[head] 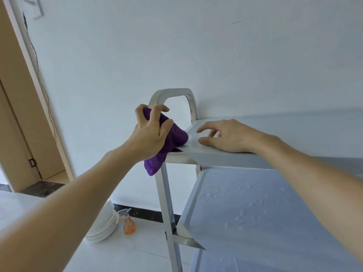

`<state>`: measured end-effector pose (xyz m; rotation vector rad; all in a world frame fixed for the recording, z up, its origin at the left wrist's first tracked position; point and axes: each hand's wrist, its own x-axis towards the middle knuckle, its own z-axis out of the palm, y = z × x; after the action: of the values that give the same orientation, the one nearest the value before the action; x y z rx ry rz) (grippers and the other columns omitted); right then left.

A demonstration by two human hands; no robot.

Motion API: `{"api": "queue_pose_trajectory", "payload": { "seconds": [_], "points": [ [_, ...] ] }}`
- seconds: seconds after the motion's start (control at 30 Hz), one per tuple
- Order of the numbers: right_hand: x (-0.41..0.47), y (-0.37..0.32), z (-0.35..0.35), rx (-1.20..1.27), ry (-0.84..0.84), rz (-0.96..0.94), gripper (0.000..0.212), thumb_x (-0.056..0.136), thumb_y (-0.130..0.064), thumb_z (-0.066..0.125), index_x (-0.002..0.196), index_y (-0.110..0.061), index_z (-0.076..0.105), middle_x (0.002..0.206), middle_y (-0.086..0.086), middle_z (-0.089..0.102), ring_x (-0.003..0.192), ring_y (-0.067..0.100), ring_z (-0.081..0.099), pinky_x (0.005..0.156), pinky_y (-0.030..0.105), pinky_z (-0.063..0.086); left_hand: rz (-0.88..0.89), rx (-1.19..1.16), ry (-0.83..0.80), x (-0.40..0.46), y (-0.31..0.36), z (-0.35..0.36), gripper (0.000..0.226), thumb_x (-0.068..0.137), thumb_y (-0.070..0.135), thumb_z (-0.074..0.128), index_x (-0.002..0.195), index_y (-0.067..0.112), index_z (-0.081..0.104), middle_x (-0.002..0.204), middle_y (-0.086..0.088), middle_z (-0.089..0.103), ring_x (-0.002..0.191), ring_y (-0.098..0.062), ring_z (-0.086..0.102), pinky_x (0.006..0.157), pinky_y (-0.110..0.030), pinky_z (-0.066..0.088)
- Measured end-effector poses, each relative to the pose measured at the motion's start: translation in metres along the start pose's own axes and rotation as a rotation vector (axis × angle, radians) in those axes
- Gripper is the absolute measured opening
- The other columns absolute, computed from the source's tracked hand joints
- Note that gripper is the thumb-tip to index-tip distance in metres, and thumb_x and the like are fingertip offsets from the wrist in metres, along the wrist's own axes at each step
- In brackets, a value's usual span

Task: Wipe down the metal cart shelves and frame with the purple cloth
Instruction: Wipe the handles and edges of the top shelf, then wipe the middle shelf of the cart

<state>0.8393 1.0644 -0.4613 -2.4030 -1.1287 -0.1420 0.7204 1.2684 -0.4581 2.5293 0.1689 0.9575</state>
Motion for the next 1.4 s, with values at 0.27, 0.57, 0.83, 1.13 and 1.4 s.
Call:
{"api": "queue_pose_trajectory", "payload": {
  "seconds": [0.27, 0.57, 0.83, 1.13, 1.4],
  "points": [
    [0.022, -0.050, 0.017, 0.248, 0.013, -0.107, 0.027, 0.095, -0.046, 0.056, 0.122, -0.042, 0.058, 0.129, -0.010, 0.055, 0.109, 0.013, 0.056, 0.093, 0.032, 0.044, -0.004, -0.140, -0.067, 0.000, -0.010, -0.003, 0.030, 0.101, 0.044, 0.040, 0.129, 0.052, 0.034, 0.128, 0.011, 0.016, 0.100, -0.011, 0.052, 0.077, -0.028, 0.045],
    [-0.001, -0.042, 0.005, 0.507, 0.200, -0.147, 0.009, 0.098, -0.023, 0.059, 0.101, -0.017, 0.065, 0.098, 0.007, 0.074, 0.093, 0.027, 0.069, 0.092, 0.045, 0.054, 0.120, 0.105, 0.077, -0.024, -0.016, -0.007, 0.056, 0.084, 0.073, 0.046, 0.134, 0.051, 0.036, 0.131, 0.006, 0.030, 0.095, -0.021, 0.052, 0.080, -0.034, 0.047],
    [-0.031, -0.030, -0.029, 0.705, 0.434, -0.122, 0.010, 0.096, -0.027, 0.065, 0.092, -0.023, 0.073, 0.086, 0.009, 0.076, 0.070, 0.012, 0.064, 0.068, 0.029, 0.049, 0.233, 0.162, 0.206, -0.032, 0.015, -0.025, 0.054, 0.081, 0.082, 0.044, 0.109, 0.037, 0.057, 0.079, 0.017, 0.063, 0.079, -0.009, 0.054, 0.071, -0.028, 0.041],
    [-0.032, 0.001, -0.036, 0.057, 0.183, 0.162, 0.010, 0.096, -0.034, 0.060, 0.100, -0.030, 0.068, 0.102, -0.005, 0.068, 0.096, 0.015, 0.063, 0.075, 0.026, 0.045, 0.227, 0.312, -0.140, -0.015, 0.035, 0.006, 0.037, 0.099, 0.046, 0.051, 0.129, 0.027, 0.055, 0.120, 0.002, 0.059, 0.115, -0.017, 0.051, 0.091, -0.027, 0.039],
    [-0.035, -0.048, 0.000, -0.088, 0.189, -0.011, 0.071, 0.071, -0.087, 0.037, 0.133, -0.054, 0.045, 0.141, -0.014, 0.052, 0.129, 0.020, 0.049, 0.106, 0.050, 0.039, 0.216, 0.101, 0.374, -0.019, 0.012, -0.016, 0.039, 0.094, 0.006, 0.056, 0.130, 0.019, 0.055, 0.137, -0.007, 0.040, 0.113, -0.028, 0.047, 0.096, -0.042, 0.041]
  ]
}}
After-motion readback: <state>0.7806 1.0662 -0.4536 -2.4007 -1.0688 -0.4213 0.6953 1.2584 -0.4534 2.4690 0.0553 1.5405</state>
